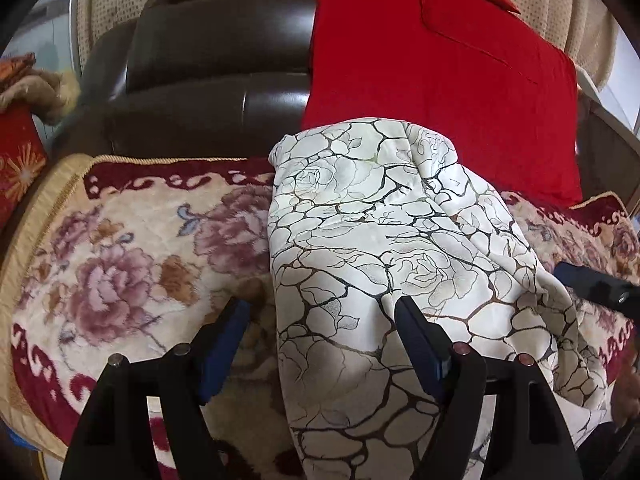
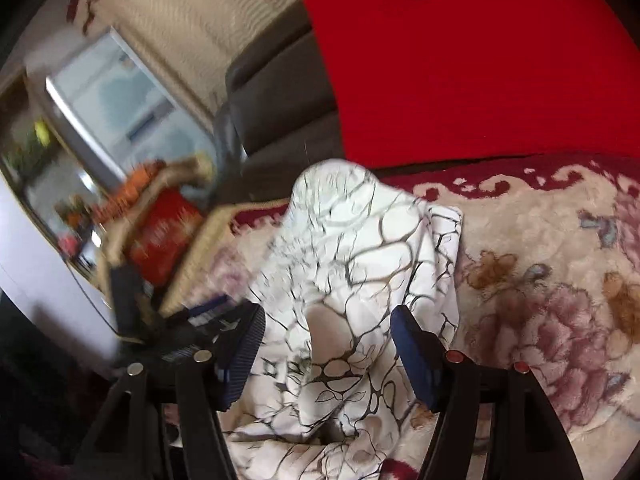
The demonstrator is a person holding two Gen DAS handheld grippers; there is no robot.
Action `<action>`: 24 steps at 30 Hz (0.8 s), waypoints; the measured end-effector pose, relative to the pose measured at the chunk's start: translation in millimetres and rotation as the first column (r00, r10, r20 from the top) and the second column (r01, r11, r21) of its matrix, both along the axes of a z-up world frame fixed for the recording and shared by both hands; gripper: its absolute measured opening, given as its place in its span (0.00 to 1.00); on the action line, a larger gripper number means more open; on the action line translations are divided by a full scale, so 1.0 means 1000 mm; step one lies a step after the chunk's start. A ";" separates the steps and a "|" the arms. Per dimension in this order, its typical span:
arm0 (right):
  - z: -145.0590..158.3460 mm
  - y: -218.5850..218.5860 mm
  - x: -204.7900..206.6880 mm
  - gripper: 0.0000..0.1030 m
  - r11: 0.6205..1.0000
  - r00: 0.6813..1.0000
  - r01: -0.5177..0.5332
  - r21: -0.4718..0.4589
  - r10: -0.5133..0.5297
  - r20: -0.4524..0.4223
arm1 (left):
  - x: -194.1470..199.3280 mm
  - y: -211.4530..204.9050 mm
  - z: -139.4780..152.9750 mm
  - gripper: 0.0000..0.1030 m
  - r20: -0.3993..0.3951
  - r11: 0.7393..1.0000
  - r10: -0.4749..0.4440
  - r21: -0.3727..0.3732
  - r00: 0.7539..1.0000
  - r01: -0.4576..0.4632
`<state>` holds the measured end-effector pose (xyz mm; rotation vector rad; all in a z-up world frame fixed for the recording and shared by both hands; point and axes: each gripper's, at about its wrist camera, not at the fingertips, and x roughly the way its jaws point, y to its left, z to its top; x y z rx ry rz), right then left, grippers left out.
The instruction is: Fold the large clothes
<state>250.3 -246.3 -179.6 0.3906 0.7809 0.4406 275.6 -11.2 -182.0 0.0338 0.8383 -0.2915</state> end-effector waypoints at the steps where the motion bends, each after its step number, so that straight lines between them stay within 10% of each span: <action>1: -0.002 0.005 0.000 0.65 1.000 1.000 -0.010 -0.013 0.010 0.005 | 0.000 -0.002 -0.001 0.74 -0.003 1.000 -0.002 0.012 1.000 0.002; 5: -0.031 0.019 0.010 0.29 0.972 0.997 0.038 -0.232 -0.051 -0.053 | 0.002 -0.012 -0.020 0.75 -0.052 0.998 -0.017 0.052 0.999 0.020; 9: -0.068 0.004 0.026 0.28 0.984 0.984 0.054 -0.167 -0.082 -0.161 | 0.002 -0.015 -0.022 0.76 -0.048 0.998 -0.029 0.052 0.998 0.031; 15: -0.048 -0.008 0.008 0.31 0.995 0.991 0.049 -0.090 -0.060 -0.122 | -0.019 0.008 -0.012 0.76 -0.051 1.000 0.002 -0.013 0.999 -0.003; 24: 0.027 0.024 -0.082 0.33 0.993 0.980 -0.076 -0.087 0.090 0.178 | -0.061 0.042 -0.001 0.76 0.002 0.995 0.080 -0.064 0.997 -0.080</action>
